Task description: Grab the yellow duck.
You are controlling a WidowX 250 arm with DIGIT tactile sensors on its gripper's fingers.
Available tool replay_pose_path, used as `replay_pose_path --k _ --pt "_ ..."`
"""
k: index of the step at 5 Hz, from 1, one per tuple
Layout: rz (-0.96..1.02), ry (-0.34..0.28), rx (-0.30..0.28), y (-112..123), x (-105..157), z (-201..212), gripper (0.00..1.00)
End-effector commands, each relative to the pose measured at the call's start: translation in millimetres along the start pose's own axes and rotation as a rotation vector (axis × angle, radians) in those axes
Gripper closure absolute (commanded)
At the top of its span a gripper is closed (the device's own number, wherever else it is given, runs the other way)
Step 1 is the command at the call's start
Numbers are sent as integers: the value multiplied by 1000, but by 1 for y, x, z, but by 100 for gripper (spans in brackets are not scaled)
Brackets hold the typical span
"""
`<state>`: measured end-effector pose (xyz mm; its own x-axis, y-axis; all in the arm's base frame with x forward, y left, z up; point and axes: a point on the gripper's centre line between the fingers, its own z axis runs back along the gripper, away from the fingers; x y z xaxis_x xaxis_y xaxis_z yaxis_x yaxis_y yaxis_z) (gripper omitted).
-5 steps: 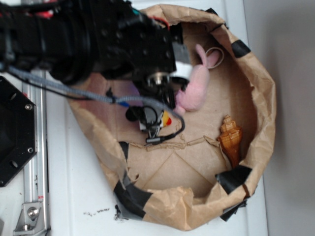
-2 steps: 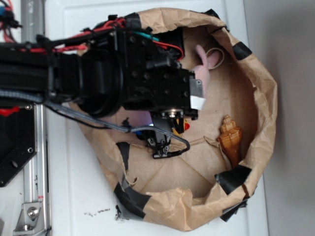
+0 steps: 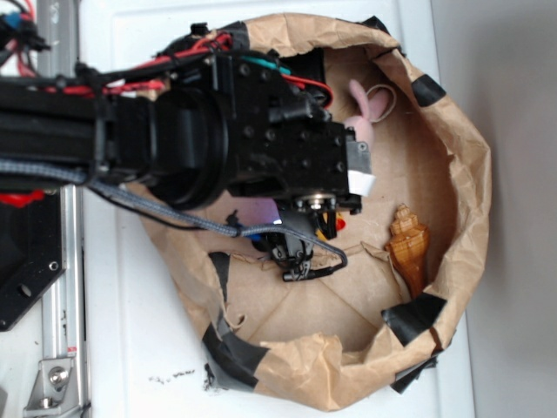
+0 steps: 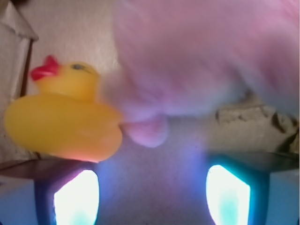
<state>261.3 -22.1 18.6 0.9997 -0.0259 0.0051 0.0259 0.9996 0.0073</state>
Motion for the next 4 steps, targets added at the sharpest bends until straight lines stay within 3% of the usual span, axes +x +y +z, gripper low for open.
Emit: replay_pose_path --k 1,2,4 --pt "111 -146 -131 1 19 49 0" --pt "187 -171 -147 -1 24 49 0" --pt "153 -84 -86 0 24 24 0"
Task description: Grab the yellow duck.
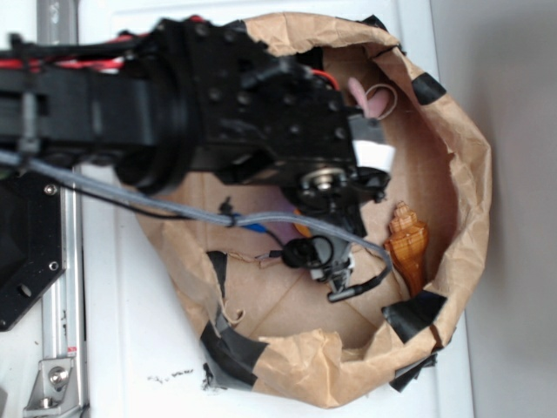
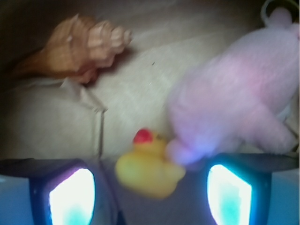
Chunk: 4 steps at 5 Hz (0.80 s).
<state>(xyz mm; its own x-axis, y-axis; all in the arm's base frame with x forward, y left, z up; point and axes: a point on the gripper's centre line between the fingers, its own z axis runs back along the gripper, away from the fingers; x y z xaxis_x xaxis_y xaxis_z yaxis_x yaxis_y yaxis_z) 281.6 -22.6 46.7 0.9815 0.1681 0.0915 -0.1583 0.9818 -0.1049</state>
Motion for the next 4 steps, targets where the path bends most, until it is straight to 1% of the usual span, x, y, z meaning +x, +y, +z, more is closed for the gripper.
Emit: replay_pose_path --k 1,2,3,4 --pt "-56 57 39 8 -8 -16 0" --pt "-46 62 24 11 -17 -17 100" --pt "-67 30 18 5 -19 -5 100" --pt "-102 -21 -15 2 -20 23 100"
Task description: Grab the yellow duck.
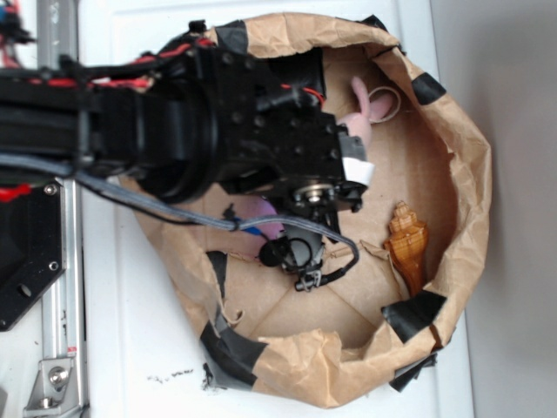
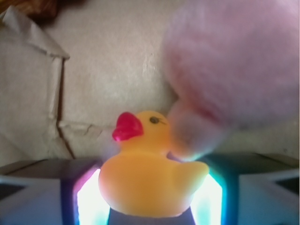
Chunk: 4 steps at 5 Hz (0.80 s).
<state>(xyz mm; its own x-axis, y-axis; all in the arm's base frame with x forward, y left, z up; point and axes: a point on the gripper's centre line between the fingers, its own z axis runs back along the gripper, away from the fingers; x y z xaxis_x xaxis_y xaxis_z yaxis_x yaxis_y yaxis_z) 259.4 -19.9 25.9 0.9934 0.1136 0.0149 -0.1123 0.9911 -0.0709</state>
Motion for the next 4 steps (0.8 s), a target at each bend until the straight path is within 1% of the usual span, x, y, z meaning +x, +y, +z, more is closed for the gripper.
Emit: replay_pose_path --k 1,2,3,4 --pt "-119 -118 -50 -5 -7 79 100" --pt "-189 19 5 2 -11 102 100" --pt "-264 -23 25 7 -25 116 100" --pt "-235 -52 51 10 -24 117 100"
